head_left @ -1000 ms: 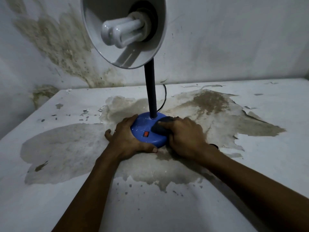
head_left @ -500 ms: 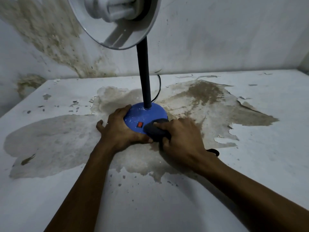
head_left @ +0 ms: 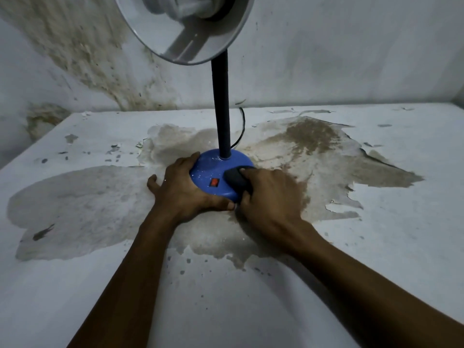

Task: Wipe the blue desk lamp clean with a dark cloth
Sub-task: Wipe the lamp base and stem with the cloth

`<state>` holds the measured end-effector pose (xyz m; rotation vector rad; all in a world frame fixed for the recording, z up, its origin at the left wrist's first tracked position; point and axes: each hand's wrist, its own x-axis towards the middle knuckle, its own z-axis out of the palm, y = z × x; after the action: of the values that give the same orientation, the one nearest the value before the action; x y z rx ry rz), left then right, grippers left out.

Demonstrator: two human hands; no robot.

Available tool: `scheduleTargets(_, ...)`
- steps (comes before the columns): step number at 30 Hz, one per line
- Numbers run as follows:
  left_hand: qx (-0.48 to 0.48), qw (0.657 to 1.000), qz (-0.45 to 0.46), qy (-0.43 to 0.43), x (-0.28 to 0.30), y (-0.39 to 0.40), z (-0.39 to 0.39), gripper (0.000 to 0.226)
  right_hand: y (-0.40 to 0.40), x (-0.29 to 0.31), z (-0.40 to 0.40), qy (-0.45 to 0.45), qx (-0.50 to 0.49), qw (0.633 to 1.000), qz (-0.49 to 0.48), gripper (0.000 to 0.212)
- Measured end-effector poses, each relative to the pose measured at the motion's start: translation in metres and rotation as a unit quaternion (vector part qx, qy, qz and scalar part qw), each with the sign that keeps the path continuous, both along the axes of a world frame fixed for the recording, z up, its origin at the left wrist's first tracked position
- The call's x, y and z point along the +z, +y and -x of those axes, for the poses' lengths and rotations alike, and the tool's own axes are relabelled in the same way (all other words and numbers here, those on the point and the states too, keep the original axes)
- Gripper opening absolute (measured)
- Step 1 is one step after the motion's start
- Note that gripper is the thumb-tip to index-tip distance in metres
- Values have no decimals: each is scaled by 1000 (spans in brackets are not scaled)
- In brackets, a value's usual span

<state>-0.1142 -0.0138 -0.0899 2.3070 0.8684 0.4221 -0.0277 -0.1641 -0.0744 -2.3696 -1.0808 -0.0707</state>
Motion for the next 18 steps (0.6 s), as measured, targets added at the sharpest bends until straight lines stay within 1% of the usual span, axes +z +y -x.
scheduleTargets(3,1,1000,-3,-8,1,1,-2,122,-12,-1,13,14,51,999,-13,42)
scheduleTargets(4,-1,1000,-11,-7,1,1,-2,117,-18,1,15,34,80,996,-20,46)
scheduleTargets(5,-3,1000,-15,-4,1,1,-1,115,-24,5,14,76,108,990,-44,49)
scheduleTargets(6,-8,1000,-13,-2,1,1,0,118,-29,10,12,134,125,980,-83,50)
scheduleTargets(7,-17,1000,-2,2,1,1,2,125,-33,15,9,194,118,966,-126,51)
scheduleTargets(8,-30,999,10,10,3,2,4,134,-35,18,2,231,84,956,-161,52)
scheduleTargets(9,-43,999,20,20,4,3,8,140,-34,21,-5,232,42,954,-184,50)
scheduleTargets(10,-56,998,27,28,6,4,11,141,-30,23,-13,194,0,964,-181,48)
scheduleTargets(12,-67,996,47,28,9,8,15,135,-19,32,-26,110,-50,984,-128,53)
scheduleTargets(13,-68,996,61,19,9,9,16,134,-12,35,-32,80,-53,990,-99,55)
scheduleTargets(15,-59,995,80,-3,9,10,17,140,5,36,-44,45,-39,997,-48,54)
scheduleTargets(18,-44,996,74,-27,5,7,15,144,30,27,-44,-26,-32,996,80,37)
